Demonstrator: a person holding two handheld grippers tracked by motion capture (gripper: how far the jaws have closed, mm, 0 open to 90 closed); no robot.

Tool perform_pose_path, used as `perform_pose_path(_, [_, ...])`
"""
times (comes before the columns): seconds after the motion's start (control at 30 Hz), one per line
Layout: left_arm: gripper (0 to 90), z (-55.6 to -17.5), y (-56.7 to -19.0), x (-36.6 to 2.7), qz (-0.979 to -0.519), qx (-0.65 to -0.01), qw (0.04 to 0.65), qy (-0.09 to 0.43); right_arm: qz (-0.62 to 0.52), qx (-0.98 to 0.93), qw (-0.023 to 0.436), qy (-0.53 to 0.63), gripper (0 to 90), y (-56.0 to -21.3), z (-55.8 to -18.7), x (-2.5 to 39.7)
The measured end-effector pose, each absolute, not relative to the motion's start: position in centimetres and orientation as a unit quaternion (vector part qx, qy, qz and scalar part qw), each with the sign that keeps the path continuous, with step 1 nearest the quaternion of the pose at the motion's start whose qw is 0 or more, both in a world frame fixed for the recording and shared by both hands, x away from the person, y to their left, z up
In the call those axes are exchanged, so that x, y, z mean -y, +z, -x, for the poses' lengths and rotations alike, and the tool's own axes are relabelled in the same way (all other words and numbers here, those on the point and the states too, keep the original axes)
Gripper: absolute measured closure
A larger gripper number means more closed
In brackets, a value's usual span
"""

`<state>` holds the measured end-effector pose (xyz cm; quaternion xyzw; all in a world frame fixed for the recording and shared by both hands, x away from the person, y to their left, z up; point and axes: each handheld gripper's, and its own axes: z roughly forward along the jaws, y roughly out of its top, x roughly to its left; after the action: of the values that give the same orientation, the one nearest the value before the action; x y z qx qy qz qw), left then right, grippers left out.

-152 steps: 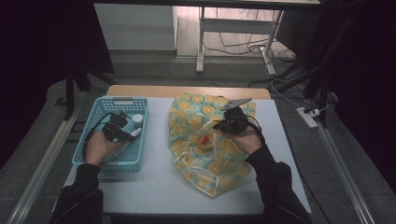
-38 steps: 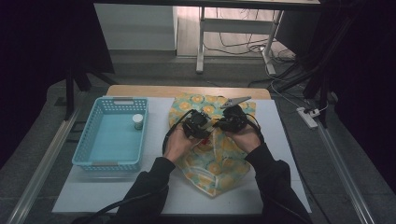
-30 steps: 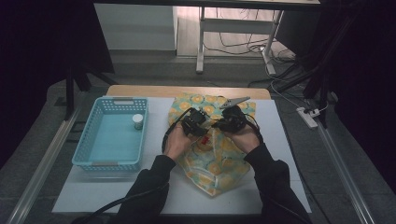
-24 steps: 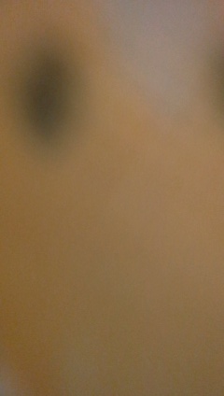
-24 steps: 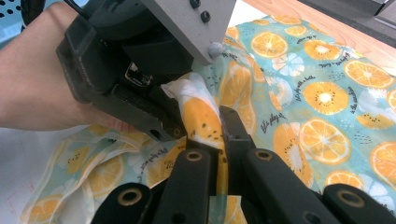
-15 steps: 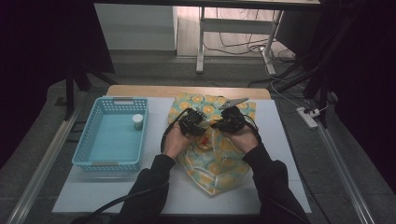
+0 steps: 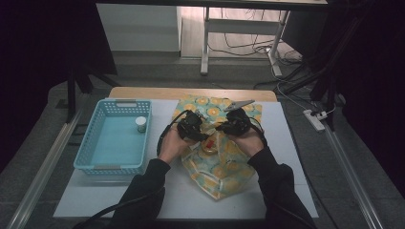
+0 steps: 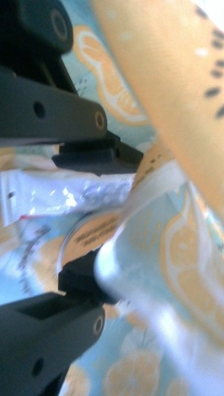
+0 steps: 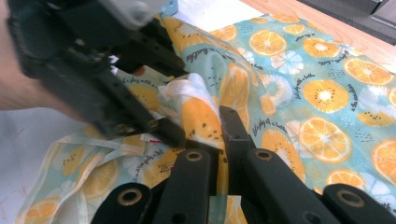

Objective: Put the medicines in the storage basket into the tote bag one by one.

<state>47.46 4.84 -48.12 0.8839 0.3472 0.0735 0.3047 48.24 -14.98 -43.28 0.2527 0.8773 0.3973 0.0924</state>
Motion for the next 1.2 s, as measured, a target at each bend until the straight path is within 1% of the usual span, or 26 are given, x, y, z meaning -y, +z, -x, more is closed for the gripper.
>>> perform_pose_path(0.13, [45.2,-46.6,-47.5,-5.4,-0.885,-0.340,0.310,0.068,-0.253,-0.877,0.093,0.399,89.0,-43.1,-48.2,15.0])
perform_pose_path(0.37, [34.7,-45.4,-46.4,-6.7,-0.876,-0.340,0.339,0.046,-0.253,-0.876,0.095,0.400,89.0,-42.9,-48.1,15.1])
perform_pose_path(0.67, [18.1,-43.9,-45.3,-8.4,-0.866,-0.339,0.364,0.036,-0.252,-0.876,0.095,0.400,89.0,-42.9,-48.1,15.2])
perform_pose_path(0.9, [3.6,-43.1,-44.3,-10.9,-0.859,-0.341,0.381,0.036,-0.252,-0.877,0.094,0.399,88.9,-43.1,-48.1,15.2])
perform_pose_path(1.03, [0.5,-42.8,-43.9,-13.0,-0.851,-0.350,0.389,0.038,-0.256,-0.876,0.094,0.398,89.0,-43.3,-48.1,15.4])
perform_pose_path(1.1, [1.4,-42.7,-43.8,-14.1,-0.845,-0.356,0.398,0.029,-0.255,-0.876,0.094,0.397,89.0,-43.3,-48.1,15.4])
perform_pose_path(1.2, [1.8,-42.3,-43.4,-15.8,-0.838,-0.367,0.401,0.044,-0.255,-0.877,0.094,0.397,88.9,-43.3,-48.1,15.5])
